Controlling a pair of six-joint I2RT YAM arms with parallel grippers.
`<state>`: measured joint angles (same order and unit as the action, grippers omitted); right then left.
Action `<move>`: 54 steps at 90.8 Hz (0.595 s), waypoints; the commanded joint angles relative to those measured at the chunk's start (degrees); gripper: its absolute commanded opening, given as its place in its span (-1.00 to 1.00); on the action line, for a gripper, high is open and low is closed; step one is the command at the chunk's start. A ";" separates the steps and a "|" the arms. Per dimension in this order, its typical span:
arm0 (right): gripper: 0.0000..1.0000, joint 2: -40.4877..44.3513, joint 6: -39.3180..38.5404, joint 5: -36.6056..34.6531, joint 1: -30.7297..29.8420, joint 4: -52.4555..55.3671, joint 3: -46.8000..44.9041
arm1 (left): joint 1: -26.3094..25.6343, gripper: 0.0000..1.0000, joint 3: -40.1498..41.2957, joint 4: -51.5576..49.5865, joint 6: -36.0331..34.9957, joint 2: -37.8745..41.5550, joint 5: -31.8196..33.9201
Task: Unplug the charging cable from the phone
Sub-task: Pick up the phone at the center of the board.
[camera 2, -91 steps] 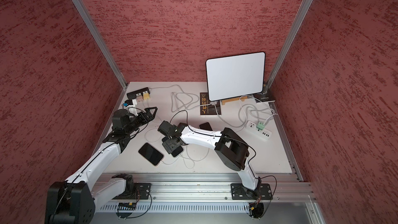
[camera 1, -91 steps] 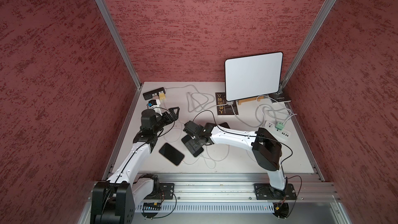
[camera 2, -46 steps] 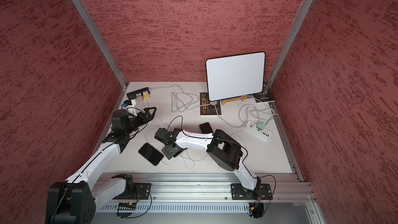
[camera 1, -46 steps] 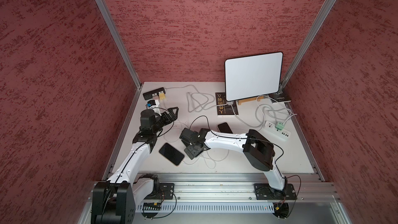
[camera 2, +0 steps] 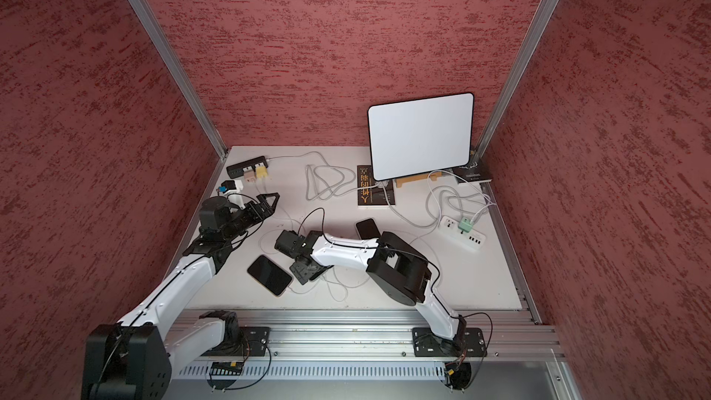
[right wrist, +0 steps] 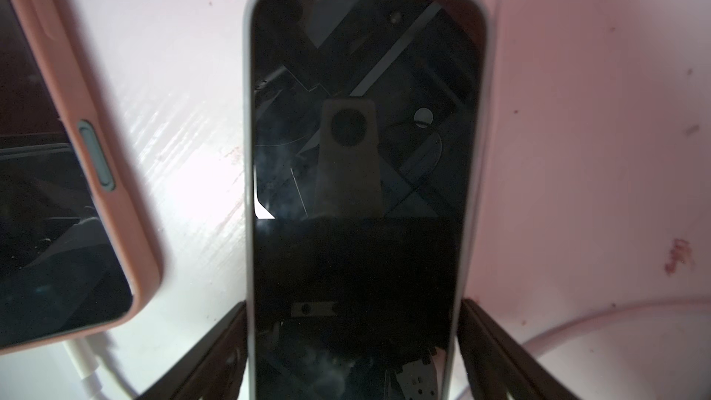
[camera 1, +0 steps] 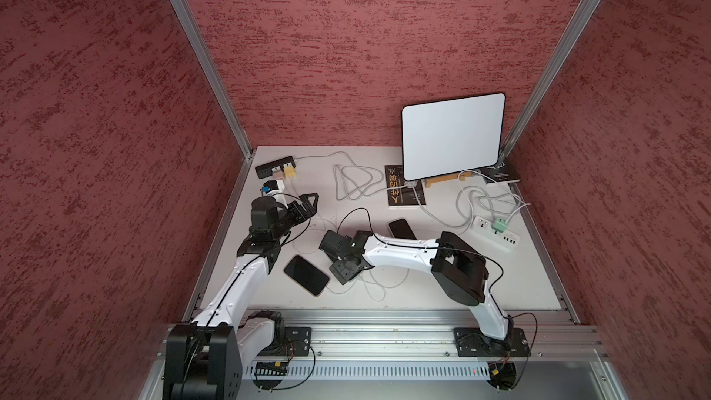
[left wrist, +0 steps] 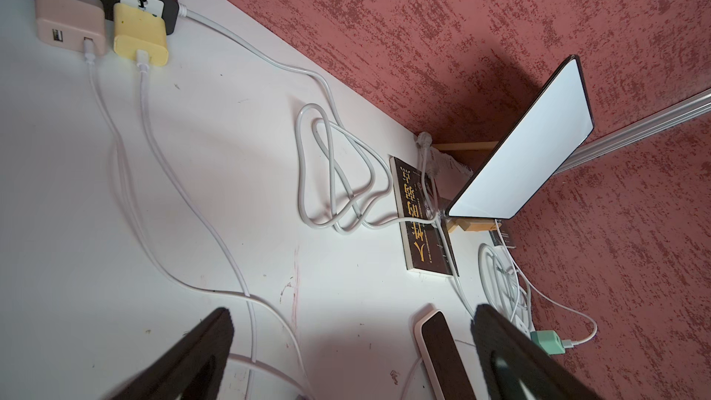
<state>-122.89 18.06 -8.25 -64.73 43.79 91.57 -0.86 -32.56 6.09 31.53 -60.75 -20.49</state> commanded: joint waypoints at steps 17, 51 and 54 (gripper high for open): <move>0.64 -1.97 0.20 -1.73 -0.75 1.12 1.26 | 0.89 1.00 0.78 -0.20 0.38 0.55 0.19; 0.03 1.17 -1.09 -3.82 -0.75 0.52 0.64 | 1.11 1.00 0.83 -0.11 0.64 0.72 0.10; 0.01 1.70 -1.25 -4.06 -0.77 0.28 0.44 | 1.17 1.00 0.83 -0.11 0.72 0.72 0.14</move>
<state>-123.17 17.78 -9.43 -64.95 43.99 92.14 -0.38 -32.53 6.00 31.70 -60.75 -20.51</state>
